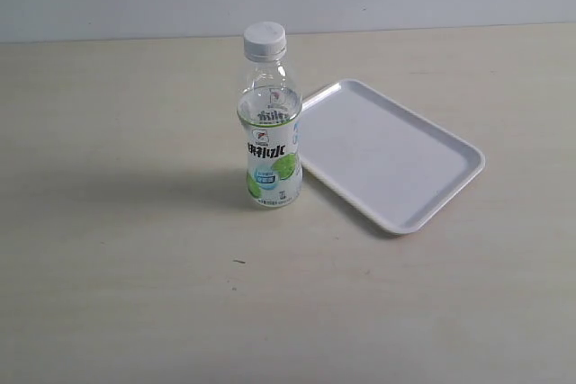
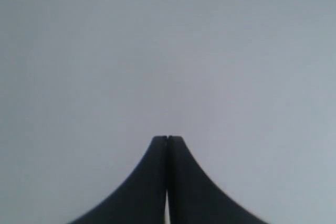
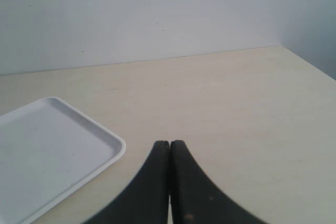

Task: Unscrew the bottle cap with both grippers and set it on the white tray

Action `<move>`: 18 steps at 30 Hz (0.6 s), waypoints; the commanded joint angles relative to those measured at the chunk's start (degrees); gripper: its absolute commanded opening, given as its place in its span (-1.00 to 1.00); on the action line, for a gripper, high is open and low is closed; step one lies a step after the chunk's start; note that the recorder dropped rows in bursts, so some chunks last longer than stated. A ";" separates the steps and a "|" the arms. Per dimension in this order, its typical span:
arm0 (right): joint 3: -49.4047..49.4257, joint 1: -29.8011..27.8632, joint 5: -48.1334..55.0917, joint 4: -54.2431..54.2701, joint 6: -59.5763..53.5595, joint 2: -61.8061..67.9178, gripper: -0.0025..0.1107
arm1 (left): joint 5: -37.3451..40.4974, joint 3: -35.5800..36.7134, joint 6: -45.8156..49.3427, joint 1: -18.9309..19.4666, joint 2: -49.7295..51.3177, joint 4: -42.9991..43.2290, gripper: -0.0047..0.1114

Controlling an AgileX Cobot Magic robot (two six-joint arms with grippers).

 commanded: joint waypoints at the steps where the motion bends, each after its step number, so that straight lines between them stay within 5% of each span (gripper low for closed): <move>1: 0.27 -0.38 -0.16 -0.01 -0.05 -0.33 -0.96 | -14.33 -2.84 -5.12 -0.06 4.47 8.44 -0.92; 9: 0.27 -0.38 -0.16 -0.29 -0.05 -0.33 -0.96 | -13.56 -11.85 -10.45 -0.06 35.39 38.54 -0.92; 18: 0.27 -0.38 -0.16 -0.29 -0.05 -0.33 -0.96 | -38.23 -12.17 0.05 -0.06 80.40 52.17 -0.92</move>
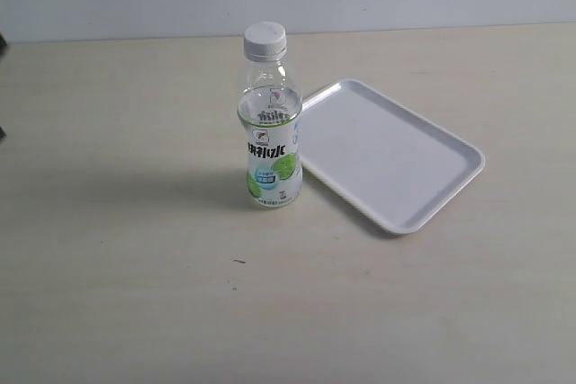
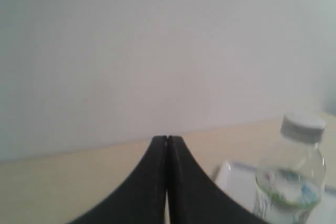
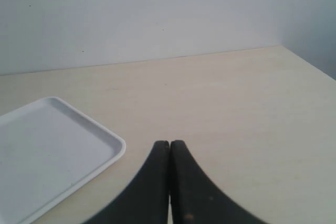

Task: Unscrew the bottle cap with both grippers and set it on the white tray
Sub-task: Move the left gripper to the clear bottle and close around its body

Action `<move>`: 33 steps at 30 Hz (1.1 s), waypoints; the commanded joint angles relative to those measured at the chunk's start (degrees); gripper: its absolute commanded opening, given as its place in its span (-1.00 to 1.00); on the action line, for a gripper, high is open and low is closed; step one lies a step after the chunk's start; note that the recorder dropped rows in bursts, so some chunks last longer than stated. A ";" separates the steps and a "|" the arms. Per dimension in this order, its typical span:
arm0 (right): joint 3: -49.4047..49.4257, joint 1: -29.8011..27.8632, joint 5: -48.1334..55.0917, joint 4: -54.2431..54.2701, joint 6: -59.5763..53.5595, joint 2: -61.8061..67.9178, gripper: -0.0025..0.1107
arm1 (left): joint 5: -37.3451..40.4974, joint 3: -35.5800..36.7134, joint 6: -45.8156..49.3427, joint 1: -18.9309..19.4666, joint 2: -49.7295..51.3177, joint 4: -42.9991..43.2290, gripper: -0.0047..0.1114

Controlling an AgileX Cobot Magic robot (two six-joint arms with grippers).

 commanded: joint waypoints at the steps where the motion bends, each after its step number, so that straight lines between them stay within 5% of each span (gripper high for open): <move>1: 0.27 -0.38 -0.16 -0.29 -0.05 -0.33 -0.96 | -13.22 -0.51 9.18 -0.06 19.53 3.66 -0.92; 5: 0.27 -0.38 -0.16 -0.16 -0.05 -0.33 -0.96 | -13.22 -4.34 11.22 -0.06 32.37 6.25 -0.92; 12: 0.27 -0.38 -0.16 -0.16 -0.05 -0.33 -0.96 | -13.22 -17.65 11.81 -0.88 48.95 27.71 -0.89; 15: 0.27 -0.38 -0.16 -0.16 -0.05 -0.33 -0.96 | -13.22 -21.43 12.08 -3.03 54.23 29.47 -0.61; 20: 0.27 -0.38 -0.16 -0.16 -0.05 -0.33 -0.96 | -13.22 -26.71 21.06 -7.03 59.45 28.54 0.38; 23: 0.27 -0.38 -0.16 -0.16 -0.05 -0.33 -0.96 | -13.22 -29.14 21.14 -9.30 61.07 28.82 0.76; 33: 0.27 -0.38 -0.16 -0.16 -0.05 -0.33 -0.96 | -13.22 -34.88 8.96 -15.54 63.27 22.22 0.87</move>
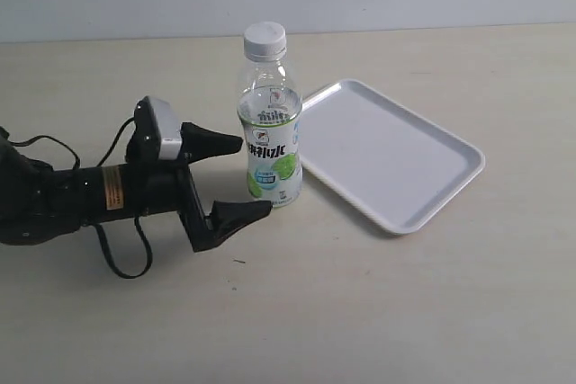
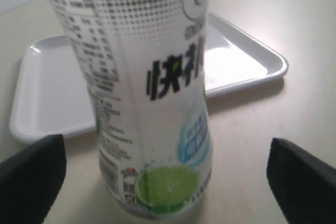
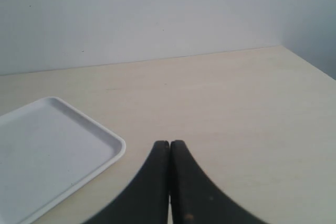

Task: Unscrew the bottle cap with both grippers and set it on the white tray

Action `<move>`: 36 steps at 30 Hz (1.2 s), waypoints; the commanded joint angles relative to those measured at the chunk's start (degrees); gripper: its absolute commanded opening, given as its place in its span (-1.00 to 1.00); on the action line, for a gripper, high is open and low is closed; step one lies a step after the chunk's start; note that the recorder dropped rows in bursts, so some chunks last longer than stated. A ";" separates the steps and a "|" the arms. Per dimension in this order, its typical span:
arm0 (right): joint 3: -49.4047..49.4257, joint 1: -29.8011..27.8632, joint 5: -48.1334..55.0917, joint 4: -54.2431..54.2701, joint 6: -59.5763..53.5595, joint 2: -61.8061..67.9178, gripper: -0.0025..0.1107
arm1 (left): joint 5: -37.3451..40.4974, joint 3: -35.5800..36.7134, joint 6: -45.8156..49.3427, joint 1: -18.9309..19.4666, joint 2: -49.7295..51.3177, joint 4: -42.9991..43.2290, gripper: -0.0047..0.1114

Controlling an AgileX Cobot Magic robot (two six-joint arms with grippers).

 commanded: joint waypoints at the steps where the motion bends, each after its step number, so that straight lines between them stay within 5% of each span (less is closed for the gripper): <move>1: 0.27 -0.38 -0.16 -0.16 -0.05 -0.33 -0.96 | -0.97 -2.36 -7.92 -1.96 0.58 -4.93 0.87; 17: 0.27 -0.38 -0.16 -0.16 -0.05 -0.33 -0.96 | 0.39 -8.54 -7.82 -8.22 5.29 -8.14 0.87; 30: 0.27 -0.38 -0.16 -0.16 -0.05 -0.33 -0.96 | -0.30 -9.33 -7.71 -8.99 5.83 -10.83 0.86; 32: 0.27 -0.38 -0.16 -0.16 -0.05 -0.33 -0.96 | -0.30 -9.33 -7.50 -8.99 5.83 -11.74 0.69; 36: 0.27 -0.38 -0.16 -0.16 -0.05 -0.33 -0.96 | -0.30 -9.33 -7.50 -8.99 5.83 -11.39 -0.45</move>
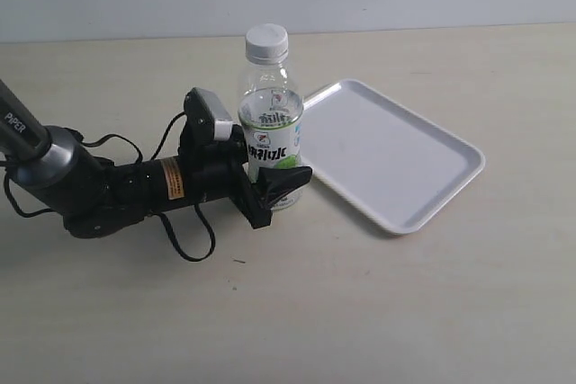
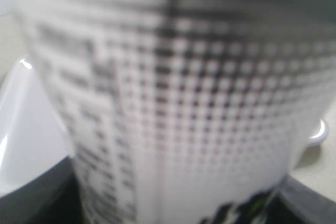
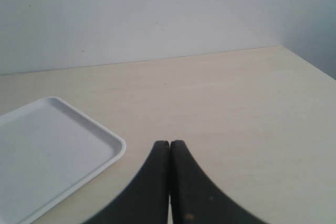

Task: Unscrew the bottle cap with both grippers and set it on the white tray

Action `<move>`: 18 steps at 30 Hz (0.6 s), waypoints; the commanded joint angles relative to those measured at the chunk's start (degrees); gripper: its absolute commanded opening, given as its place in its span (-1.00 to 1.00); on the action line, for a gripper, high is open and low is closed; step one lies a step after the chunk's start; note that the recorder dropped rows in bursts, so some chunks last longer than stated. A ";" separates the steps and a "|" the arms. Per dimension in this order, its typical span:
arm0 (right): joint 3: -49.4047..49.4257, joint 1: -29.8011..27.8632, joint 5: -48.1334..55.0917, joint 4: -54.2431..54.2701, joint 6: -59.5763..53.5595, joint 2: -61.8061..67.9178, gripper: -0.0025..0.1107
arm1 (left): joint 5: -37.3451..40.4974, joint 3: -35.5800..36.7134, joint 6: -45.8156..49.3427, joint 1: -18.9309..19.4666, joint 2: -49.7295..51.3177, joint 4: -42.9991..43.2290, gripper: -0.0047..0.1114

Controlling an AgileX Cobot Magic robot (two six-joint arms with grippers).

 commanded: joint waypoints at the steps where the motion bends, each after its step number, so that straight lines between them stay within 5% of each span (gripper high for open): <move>1: 0.27 -0.38 -0.16 -0.16 -0.05 -0.33 -0.96 | -0.75 -0.18 -0.03 -0.26 0.01 -0.02 -0.81; 18: 0.27 -0.38 -0.16 -0.16 -0.05 -0.33 -0.96 | -0.75 -0.18 0.32 -0.26 0.01 -0.02 -0.89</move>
